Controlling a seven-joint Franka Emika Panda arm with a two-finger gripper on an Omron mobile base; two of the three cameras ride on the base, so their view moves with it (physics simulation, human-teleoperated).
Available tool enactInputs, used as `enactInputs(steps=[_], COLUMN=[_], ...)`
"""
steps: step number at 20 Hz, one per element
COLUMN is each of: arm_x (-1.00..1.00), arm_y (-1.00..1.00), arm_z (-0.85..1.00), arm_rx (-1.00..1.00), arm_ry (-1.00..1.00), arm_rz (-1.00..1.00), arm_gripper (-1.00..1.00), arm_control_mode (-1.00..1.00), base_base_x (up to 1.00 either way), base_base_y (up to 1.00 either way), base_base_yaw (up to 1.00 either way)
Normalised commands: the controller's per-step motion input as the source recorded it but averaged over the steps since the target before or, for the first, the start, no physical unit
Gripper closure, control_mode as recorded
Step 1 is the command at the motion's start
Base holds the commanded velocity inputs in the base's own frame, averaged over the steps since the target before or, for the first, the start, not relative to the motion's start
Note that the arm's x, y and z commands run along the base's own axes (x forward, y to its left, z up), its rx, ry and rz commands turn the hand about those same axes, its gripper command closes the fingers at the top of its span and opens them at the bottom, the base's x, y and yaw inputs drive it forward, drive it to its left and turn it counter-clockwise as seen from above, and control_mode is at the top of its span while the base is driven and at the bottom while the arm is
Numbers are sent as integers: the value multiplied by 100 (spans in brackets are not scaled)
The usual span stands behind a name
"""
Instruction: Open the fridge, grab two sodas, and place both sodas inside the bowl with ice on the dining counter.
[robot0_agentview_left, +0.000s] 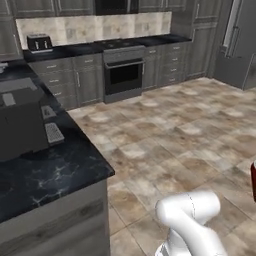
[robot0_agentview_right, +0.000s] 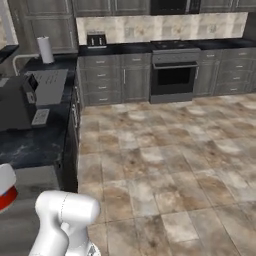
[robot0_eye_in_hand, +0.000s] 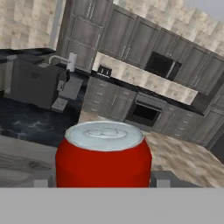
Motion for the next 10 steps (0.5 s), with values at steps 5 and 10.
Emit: enactInputs(steps=[5, 10], arm_x=[0, 0], arm_y=[0, 0], arm_z=[0, 0], arm_rx=[0, 0], arm_ry=[0, 0], arm_rz=[0, 0], arm_gripper=[100, 100], arm_control_mode=[100, 100], base_base_x=[-100, -100], base_base_y=[47, 74], base_base_yaw=[4, 4])
